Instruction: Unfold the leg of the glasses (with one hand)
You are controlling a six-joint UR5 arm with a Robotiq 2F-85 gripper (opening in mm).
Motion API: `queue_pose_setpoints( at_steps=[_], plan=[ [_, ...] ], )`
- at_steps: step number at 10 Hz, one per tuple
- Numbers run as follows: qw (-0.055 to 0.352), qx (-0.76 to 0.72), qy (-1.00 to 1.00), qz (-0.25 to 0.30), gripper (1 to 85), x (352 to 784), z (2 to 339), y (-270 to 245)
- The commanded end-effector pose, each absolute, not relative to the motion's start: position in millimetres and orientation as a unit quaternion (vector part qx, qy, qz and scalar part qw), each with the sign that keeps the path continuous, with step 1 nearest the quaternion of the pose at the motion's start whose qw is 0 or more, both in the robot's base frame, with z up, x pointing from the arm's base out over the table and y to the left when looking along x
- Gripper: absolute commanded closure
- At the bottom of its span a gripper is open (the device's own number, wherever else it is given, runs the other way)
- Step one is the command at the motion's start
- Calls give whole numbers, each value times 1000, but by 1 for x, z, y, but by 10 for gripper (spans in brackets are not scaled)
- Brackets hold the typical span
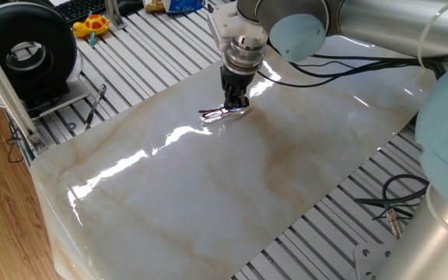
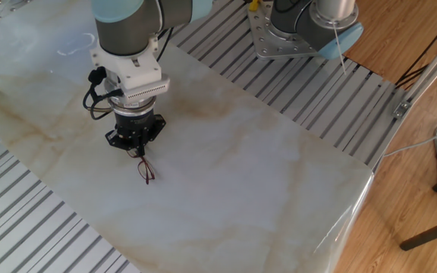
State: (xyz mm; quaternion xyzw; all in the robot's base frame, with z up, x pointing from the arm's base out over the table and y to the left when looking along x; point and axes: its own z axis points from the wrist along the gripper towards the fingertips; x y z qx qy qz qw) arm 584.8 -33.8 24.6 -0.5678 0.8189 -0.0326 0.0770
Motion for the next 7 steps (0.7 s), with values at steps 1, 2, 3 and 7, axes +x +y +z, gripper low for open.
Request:
queue_pose_setpoints(
  at_steps=[1, 2, 3, 7],
  plan=[
    [85, -567, 819, -29, 843, 588, 26, -32],
    [88, -569, 817, -29, 843, 590, 26, -32],
    [89, -569, 817, -29, 843, 590, 25, -32],
    [84, -569, 818, -30, 833, 589, 26, -35]
  ],
)
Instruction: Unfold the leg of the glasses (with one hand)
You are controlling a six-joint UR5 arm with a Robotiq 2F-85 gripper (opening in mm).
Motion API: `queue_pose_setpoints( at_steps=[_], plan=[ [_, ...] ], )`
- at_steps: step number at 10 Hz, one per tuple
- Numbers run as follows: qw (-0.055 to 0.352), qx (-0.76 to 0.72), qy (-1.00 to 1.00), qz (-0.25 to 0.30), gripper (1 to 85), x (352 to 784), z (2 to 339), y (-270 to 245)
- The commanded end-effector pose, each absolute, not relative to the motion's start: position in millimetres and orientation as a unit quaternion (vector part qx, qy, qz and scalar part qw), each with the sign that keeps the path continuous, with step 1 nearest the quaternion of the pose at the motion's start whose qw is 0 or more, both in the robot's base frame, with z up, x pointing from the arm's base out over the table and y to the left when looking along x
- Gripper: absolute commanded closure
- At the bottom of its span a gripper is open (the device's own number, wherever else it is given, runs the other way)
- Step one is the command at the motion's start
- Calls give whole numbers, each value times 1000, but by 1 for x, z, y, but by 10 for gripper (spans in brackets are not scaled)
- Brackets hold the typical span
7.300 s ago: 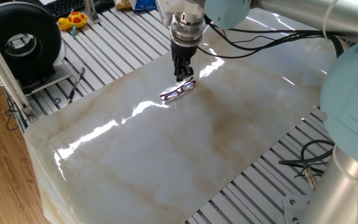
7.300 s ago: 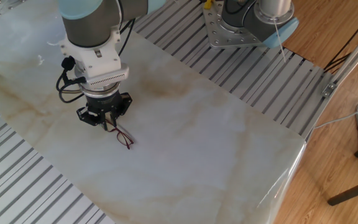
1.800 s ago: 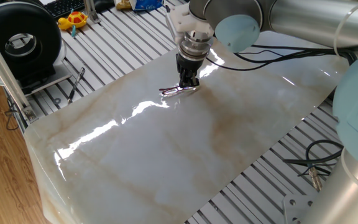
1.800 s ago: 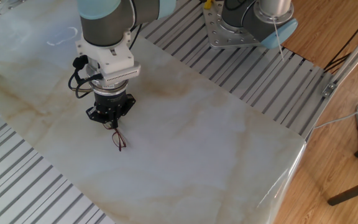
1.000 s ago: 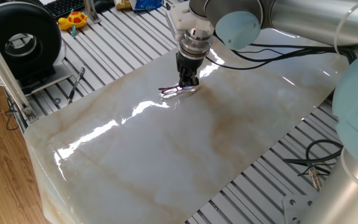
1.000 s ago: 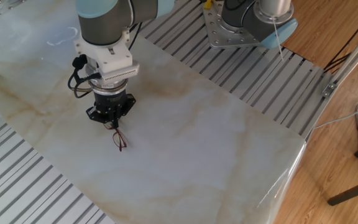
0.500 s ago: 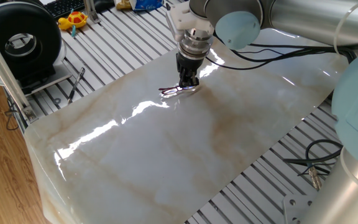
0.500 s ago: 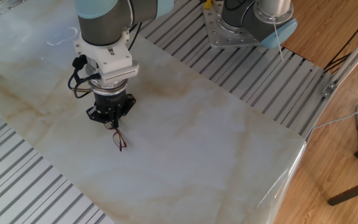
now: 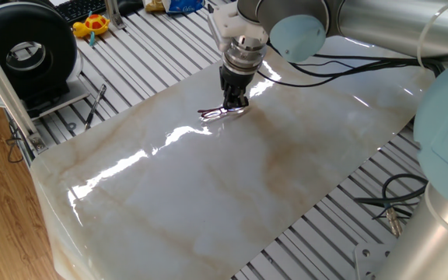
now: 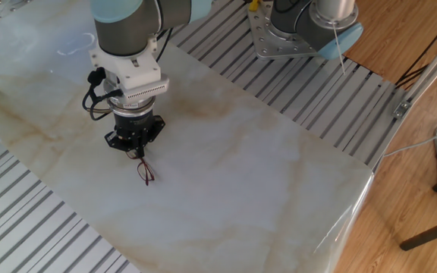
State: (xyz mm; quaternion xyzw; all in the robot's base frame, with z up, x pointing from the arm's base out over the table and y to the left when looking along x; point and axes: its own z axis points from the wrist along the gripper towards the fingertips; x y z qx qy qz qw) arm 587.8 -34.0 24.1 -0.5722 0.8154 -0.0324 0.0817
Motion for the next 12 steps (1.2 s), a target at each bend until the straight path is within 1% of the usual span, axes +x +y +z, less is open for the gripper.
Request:
queue_pose_setpoints(
  at_steps=[1, 2, 4, 6, 8, 12],
  plan=[
    [84, -567, 819, -30, 833, 589, 26, -35],
    [85, -567, 819, -29, 833, 589, 26, -35],
    [81, -566, 820, -26, 753, 586, 26, -35],
    [82, -566, 820, -26, 753, 587, 27, -36],
    [81, -566, 820, -24, 663, 586, 27, -36],
    [84, -565, 820, -20, 653, 586, 27, -34]
  ],
)
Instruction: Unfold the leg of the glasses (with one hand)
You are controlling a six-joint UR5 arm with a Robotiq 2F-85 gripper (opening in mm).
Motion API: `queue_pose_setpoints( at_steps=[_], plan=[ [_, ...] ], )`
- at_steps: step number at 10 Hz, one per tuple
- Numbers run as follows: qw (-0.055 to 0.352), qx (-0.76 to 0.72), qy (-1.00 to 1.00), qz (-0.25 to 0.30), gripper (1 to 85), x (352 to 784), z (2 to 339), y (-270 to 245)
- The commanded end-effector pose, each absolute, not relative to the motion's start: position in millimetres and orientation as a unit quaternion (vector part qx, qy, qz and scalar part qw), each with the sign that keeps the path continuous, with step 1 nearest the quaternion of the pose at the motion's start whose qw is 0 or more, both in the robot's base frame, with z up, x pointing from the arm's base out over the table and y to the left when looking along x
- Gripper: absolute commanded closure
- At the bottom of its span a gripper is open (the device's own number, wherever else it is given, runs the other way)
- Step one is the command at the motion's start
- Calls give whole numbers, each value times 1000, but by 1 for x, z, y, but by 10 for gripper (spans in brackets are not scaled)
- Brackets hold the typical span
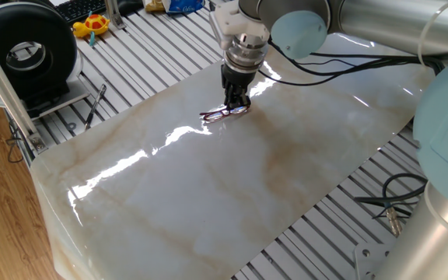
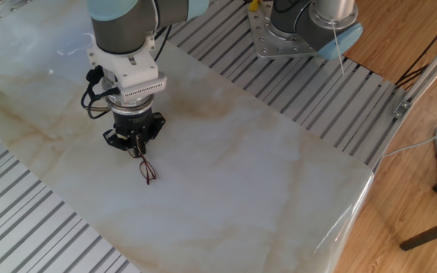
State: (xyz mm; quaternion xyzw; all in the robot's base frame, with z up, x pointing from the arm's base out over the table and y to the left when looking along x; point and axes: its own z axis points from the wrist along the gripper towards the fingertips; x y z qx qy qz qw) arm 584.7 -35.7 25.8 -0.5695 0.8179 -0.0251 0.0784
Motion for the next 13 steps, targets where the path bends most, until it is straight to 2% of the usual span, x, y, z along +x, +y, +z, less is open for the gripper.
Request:
queue_pose_setpoints(
  at_steps=[1, 9, 11, 13],
  plan=[
    [85, -565, 820, -19, 653, 586, 27, -34],
    [85, -569, 817, -19, 677, 584, 22, -37],
    [87, -568, 818, -23, 793, 586, 22, -38],
    [87, -566, 819, -23, 843, 586, 23, -39]
  ],
)
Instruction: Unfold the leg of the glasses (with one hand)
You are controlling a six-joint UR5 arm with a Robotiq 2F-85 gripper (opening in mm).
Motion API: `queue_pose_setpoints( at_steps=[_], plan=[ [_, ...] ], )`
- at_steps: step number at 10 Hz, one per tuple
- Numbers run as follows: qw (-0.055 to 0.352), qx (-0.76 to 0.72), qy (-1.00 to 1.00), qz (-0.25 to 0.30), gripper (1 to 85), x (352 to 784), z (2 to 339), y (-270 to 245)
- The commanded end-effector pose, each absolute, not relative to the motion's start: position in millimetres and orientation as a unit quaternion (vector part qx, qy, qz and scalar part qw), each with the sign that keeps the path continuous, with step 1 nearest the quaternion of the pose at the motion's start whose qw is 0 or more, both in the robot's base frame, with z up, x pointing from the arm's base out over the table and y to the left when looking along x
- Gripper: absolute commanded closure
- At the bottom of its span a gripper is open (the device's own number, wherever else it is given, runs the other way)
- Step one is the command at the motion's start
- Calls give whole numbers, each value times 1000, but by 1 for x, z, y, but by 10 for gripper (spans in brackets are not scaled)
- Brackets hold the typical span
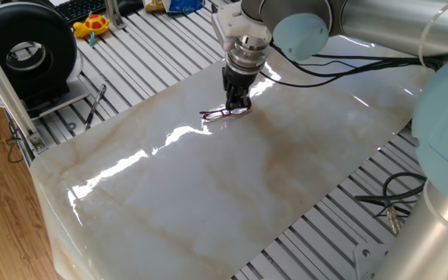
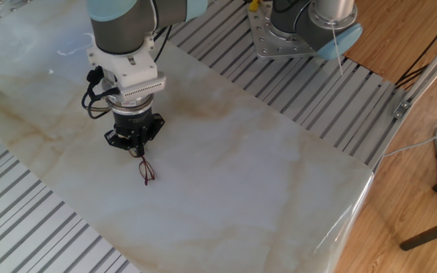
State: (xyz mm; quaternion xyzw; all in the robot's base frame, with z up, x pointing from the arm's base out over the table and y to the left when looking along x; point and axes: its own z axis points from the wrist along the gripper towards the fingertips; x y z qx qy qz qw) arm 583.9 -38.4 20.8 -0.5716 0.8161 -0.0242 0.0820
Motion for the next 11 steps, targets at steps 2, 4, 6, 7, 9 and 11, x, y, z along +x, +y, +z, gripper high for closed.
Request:
queue_pose_setpoints(
  at_steps=[2, 4, 6, 7, 9, 11],
  plan=[
    [86, -566, 820, -23, 843, 584, 27, -39],
    [81, -564, 822, -21, 843, 581, 36, -40],
    [72, -560, 825, -19, 843, 578, 48, -41],
    [61, -556, 829, -21, 843, 575, 60, -45],
    [46, -543, 838, -20, 843, 570, 82, -49],
    [50, -515, 855, -14, 843, 570, 82, -46]
  ],
)
